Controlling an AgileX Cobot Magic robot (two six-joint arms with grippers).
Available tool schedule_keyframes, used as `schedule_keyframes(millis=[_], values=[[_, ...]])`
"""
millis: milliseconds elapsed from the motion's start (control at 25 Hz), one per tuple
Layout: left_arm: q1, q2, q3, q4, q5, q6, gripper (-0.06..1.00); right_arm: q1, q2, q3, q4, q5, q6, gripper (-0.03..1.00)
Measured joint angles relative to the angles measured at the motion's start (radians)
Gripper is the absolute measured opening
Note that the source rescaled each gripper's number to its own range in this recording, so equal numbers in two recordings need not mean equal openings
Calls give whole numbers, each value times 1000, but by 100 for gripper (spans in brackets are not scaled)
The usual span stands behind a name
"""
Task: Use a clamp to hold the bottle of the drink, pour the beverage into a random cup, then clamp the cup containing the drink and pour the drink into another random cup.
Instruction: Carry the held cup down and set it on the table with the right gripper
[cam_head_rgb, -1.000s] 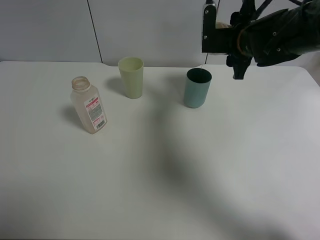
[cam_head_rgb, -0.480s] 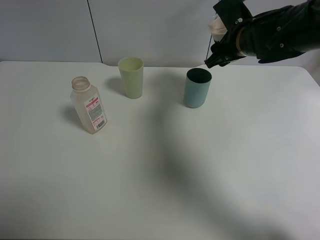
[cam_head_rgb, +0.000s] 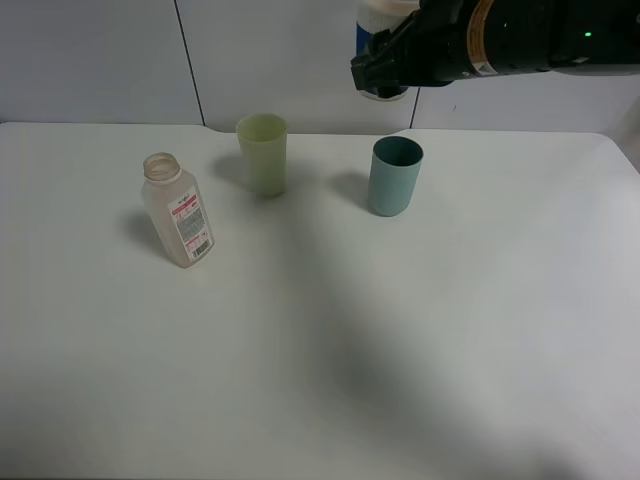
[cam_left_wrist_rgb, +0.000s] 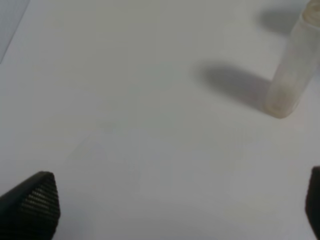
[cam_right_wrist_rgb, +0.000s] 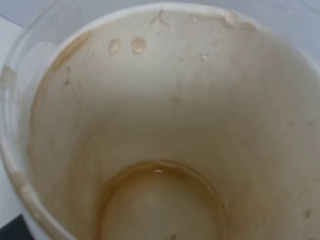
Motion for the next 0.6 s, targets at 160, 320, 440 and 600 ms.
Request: schedule_keyframes(millis=[160,320,440,600], values=[[0,0,0,0,0,0,100,42,-5,0,313,-81,-239,1],[0,0,0,0,0,0,100,106,-5,0,597,-93,-561,1],[0,0,0,0,0,0,100,193,-5,2,1001,-106,-1026,1],[0,0,0,0,0,0,100,233,5,48,1234,-167,-1221,1]])
